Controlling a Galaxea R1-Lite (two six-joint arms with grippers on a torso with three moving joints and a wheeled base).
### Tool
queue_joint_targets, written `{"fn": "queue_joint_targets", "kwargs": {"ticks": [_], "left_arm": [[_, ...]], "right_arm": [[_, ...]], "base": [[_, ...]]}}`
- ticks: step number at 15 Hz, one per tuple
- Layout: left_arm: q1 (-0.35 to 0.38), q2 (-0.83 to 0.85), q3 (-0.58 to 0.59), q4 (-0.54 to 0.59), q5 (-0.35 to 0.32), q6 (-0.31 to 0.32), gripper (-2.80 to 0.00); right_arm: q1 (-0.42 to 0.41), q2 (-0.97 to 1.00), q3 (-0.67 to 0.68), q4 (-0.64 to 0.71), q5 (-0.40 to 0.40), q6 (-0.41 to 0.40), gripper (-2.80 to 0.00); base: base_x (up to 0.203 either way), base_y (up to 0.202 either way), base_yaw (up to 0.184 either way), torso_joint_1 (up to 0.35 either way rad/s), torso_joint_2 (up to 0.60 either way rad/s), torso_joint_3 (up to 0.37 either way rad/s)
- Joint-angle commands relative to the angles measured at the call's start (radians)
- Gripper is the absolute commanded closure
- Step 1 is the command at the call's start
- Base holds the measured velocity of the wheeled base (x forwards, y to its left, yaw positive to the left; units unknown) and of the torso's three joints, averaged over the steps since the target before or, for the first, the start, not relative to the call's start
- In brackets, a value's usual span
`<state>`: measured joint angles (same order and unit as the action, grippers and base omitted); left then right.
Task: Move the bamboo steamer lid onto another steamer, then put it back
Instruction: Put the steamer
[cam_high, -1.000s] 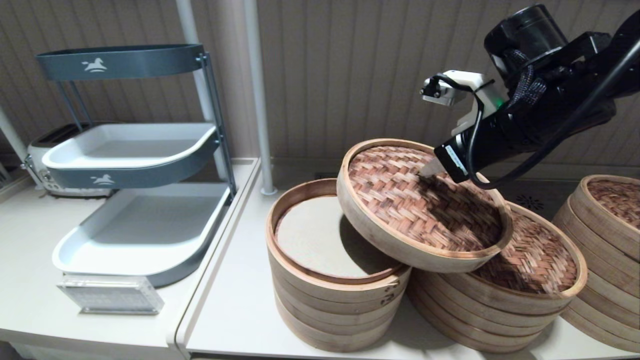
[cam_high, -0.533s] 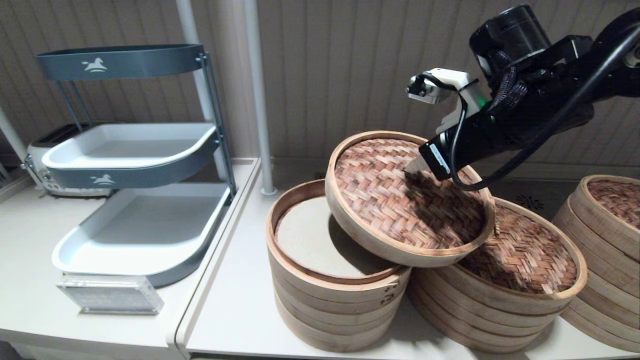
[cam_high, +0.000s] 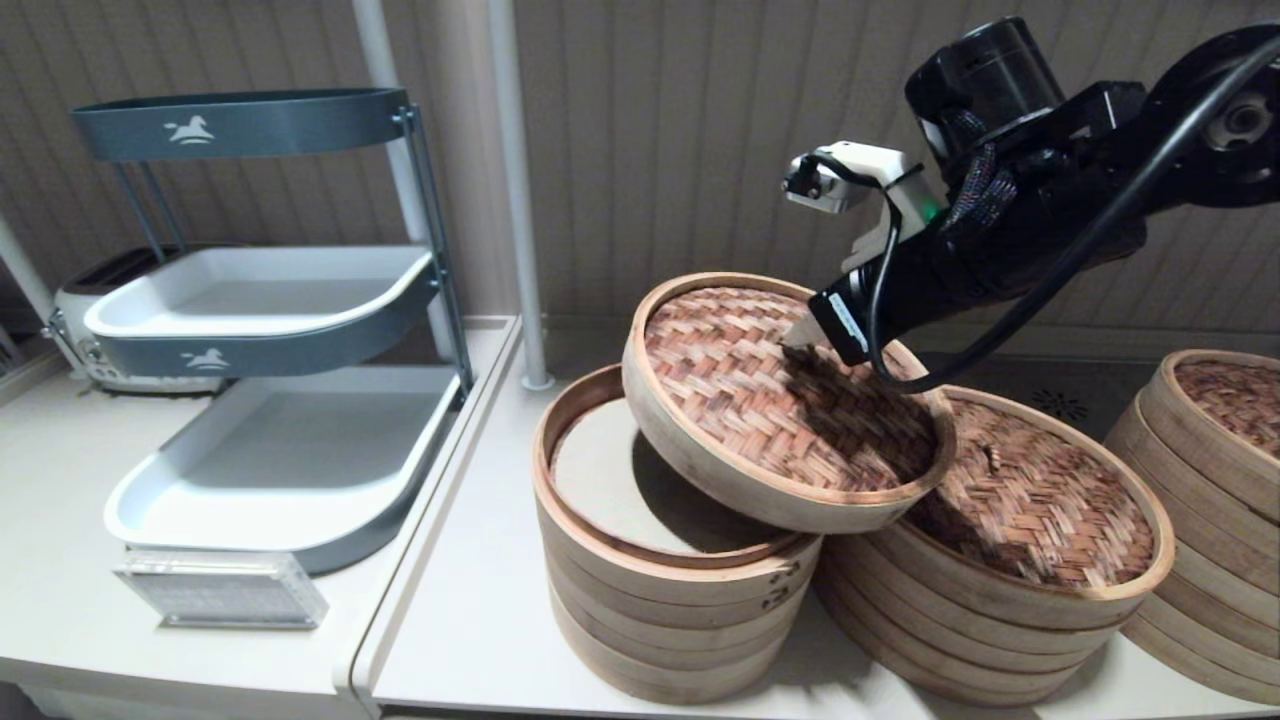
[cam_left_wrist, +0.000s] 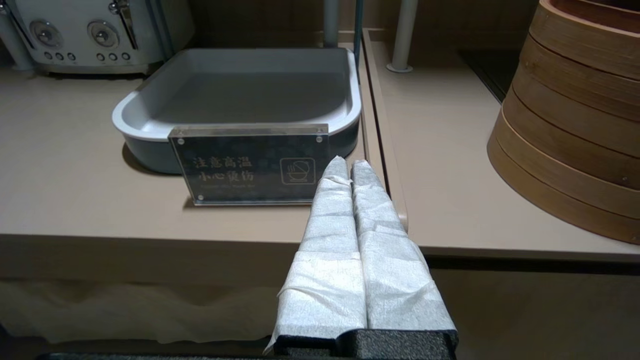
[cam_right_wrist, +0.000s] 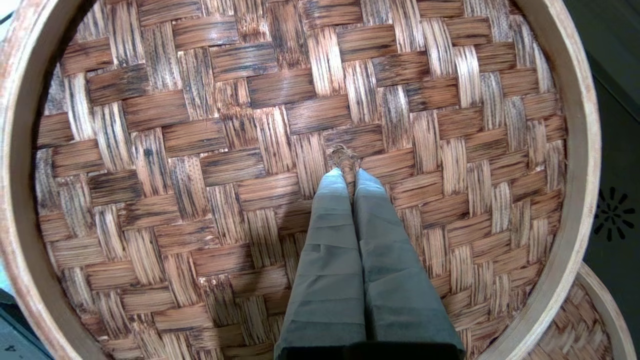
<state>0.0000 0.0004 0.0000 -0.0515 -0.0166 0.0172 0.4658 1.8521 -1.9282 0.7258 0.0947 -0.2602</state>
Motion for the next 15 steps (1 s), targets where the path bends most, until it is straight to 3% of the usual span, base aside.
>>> {"fn": "queue_joint_targets", "kwargs": {"ticks": [1, 15], "left_arm": [[0.000, 0.000, 0.028, -0.001, 0.000, 0.001, 0.00], [0.000, 0.000, 0.028, -0.001, 0.000, 0.001, 0.00]], "right_arm": [[0.006, 0.009, 0.000, -0.004, 0.002, -0.002, 0.00], [0.062, 0.033, 0.000, -0.100, 0.010, -0.008, 0.00]], "base": [[0.000, 0.000, 0.000, 0.000, 0.00, 0.000], [0.000, 0.000, 0.000, 0.000, 0.00, 0.000]]}}
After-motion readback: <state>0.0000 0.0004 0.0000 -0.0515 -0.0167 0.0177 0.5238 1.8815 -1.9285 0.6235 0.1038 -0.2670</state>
